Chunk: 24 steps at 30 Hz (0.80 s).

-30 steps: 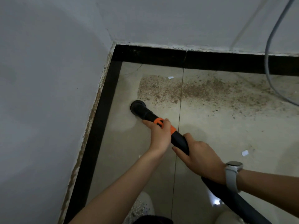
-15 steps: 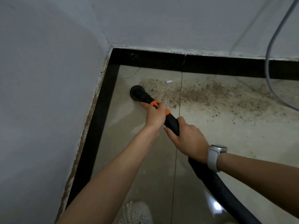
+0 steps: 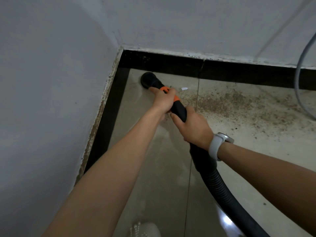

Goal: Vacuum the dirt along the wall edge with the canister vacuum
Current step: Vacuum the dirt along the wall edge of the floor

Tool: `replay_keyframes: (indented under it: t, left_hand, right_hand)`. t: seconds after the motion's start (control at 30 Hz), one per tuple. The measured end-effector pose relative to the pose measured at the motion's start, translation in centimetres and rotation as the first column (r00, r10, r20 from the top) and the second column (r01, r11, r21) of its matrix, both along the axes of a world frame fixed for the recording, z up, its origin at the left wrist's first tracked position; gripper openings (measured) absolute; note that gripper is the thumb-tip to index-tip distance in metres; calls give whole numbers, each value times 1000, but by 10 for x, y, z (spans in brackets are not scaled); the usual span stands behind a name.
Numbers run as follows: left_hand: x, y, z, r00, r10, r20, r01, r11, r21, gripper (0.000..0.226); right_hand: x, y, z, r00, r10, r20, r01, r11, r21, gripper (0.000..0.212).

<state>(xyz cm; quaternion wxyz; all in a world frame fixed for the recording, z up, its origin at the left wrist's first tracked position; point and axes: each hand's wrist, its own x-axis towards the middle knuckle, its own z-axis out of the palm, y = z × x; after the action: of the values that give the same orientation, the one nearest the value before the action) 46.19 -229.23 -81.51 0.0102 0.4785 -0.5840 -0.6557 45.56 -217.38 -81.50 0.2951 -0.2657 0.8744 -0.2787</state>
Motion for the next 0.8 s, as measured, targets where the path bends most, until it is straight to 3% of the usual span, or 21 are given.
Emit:
replay_keyframes:
  t: [0.17,0.37,0.57,0.8]
  left_hand:
    - [20,2,5,994,110,17,-109,993,-52,84]
    - [65,34,-1,984,178,26,-176,982,-67,79]
    - [76,70,-1,990,133,41,-131,991,-41,80]
    - [106,113,4,994,87,65,-88,996,6,80]
  right_hand:
    - [10,-1,5,994,65,88,-63,998,-26,37]
    - [48,32,-1,991,131,-34,-131,991,15,32]
    - [59,71,2,992,118,-53,-113,990,80,31]
    - [79,117,7,973,217,-80,-206,971,121,31]
